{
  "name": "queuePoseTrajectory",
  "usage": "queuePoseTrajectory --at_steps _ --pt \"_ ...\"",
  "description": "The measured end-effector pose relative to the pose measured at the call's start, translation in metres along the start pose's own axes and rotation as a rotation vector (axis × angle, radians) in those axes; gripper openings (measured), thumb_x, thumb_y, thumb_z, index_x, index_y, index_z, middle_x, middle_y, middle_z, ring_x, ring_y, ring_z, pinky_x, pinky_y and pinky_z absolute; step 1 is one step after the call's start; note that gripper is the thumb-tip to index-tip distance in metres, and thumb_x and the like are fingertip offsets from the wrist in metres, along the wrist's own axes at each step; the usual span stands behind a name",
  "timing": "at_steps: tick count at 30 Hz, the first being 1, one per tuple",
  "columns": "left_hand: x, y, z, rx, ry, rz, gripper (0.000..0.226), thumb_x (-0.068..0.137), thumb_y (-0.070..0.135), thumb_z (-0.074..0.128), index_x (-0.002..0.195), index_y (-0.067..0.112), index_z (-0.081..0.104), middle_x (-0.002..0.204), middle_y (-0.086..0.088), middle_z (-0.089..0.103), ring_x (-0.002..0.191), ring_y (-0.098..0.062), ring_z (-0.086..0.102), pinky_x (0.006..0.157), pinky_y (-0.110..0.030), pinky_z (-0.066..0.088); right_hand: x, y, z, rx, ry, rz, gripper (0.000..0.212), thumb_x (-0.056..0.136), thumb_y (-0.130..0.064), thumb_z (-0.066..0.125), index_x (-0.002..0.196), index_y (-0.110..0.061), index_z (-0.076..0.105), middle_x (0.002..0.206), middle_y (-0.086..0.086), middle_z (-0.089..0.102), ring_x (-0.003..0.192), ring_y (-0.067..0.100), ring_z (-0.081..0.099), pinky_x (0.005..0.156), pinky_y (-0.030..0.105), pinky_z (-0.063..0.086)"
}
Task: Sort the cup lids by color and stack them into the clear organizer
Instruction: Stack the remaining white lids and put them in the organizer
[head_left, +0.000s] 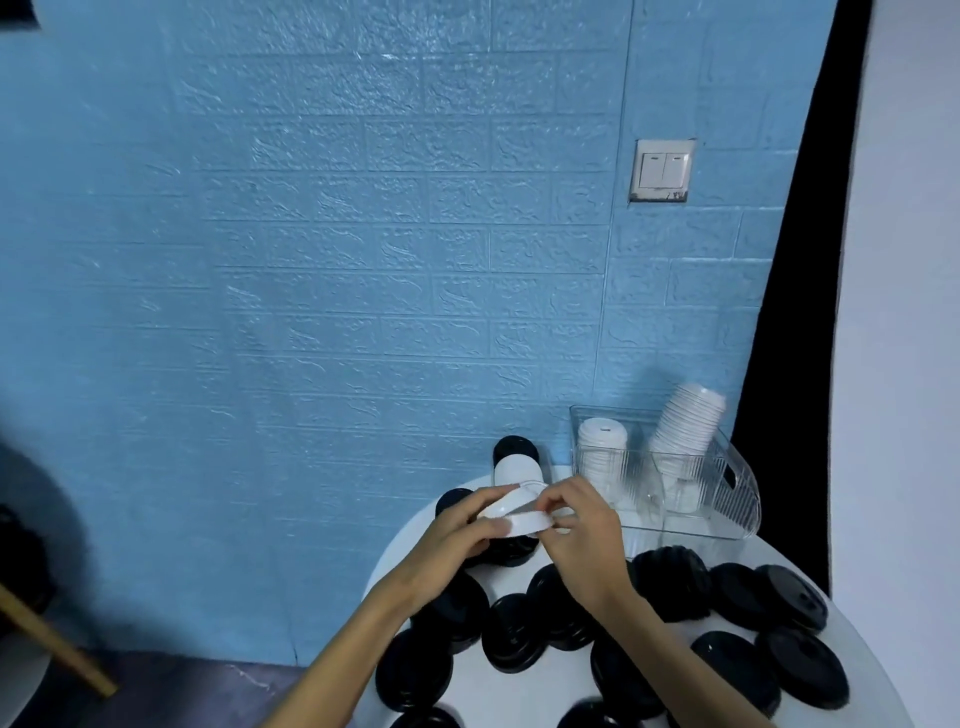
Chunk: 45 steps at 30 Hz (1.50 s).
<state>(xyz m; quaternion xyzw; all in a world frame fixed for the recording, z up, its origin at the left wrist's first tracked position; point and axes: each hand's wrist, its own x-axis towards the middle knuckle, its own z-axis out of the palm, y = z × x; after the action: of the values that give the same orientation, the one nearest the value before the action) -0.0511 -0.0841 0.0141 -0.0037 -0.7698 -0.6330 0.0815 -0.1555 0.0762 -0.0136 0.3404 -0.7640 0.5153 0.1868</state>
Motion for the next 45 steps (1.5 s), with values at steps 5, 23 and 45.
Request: queuePoseTrajectory --at_steps 5,23,45 --pt "0.002 0.005 0.002 0.008 -0.01 0.004 0.024 0.096 0.035 0.066 0.118 0.027 0.061 0.125 -0.008 0.065 0.107 -0.011 0.066 0.091 -0.026 0.055 -0.011 -0.001 0.009 -0.011 0.043 -0.113 0.036 0.069 0.004 0.07 0.076 -0.027 0.053 0.089 -0.016 0.052 0.076 0.005 0.057 0.066 0.017 0.049" --pt "0.0 -0.04 -0.025 0.385 0.342 0.08 0.053 0.054 0.059 0.09 0.103 0.057 0.069 0.108 0.029 0.069 0.104 0.009 0.063 0.094 -0.015 0.048 0.066 0.033 0.002 -0.76 -0.577 -0.139 0.07 0.083 -0.04 0.065 0.148 -0.033 0.04 0.145 -0.005 0.042 0.133 0.021 0.041 0.111 0.037 0.024" --pt "0.004 -0.026 -0.006 0.272 0.411 0.067 0.095 0.054 0.057 0.094 0.135 0.049 0.045 0.109 0.019 0.069 0.102 0.014 0.059 0.084 -0.004 0.043 0.017 -0.015 0.009 -0.043 -0.275 -0.178 0.042 0.081 0.001 0.062 0.104 -0.033 0.068 0.106 -0.024 0.068 0.103 0.001 0.064 0.09 0.028 0.055"
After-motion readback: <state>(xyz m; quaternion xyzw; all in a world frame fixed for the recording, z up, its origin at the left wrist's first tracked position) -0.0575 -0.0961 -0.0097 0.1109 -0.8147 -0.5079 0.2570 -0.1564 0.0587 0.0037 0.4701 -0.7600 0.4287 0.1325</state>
